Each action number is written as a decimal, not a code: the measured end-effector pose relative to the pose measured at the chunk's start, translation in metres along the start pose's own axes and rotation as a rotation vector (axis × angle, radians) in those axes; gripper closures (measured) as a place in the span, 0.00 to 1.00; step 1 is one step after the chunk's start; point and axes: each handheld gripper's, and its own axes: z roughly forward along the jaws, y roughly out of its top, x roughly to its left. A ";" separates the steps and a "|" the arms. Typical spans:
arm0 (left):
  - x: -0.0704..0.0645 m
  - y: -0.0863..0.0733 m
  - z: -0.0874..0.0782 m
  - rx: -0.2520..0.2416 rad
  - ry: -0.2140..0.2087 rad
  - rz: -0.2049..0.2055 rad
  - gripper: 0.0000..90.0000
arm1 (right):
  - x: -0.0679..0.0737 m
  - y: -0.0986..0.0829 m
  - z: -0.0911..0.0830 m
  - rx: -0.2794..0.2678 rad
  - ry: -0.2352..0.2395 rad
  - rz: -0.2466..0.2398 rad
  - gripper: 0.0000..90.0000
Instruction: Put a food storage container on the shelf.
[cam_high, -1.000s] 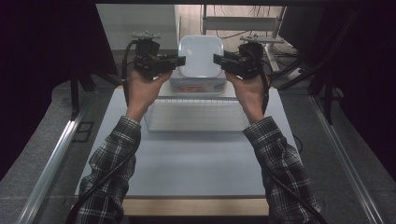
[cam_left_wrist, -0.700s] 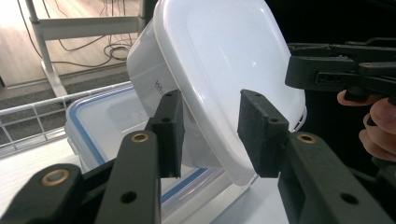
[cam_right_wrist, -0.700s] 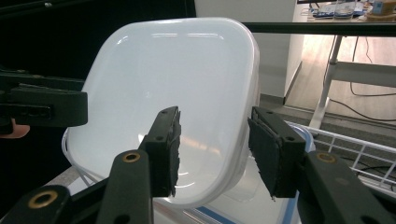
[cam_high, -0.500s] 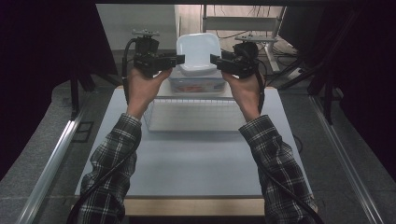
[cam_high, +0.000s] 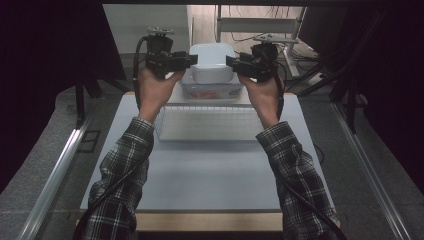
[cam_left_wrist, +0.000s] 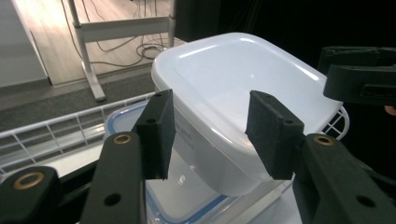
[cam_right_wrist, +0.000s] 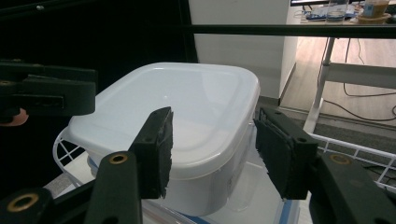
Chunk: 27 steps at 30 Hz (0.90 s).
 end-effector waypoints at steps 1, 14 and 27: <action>0.000 0.000 -0.001 -0.006 -0.006 -0.001 0.57 | 0.000 0.000 -0.001 0.000 0.002 -0.002 0.50; -0.003 -0.017 -0.029 -0.029 -0.054 0.042 0.37 | 0.003 -0.016 -0.021 0.042 0.104 -0.044 0.27; -0.013 -0.068 -0.028 -0.020 -0.122 0.084 0.16 | 0.010 -0.063 -0.028 0.066 0.144 -0.114 0.12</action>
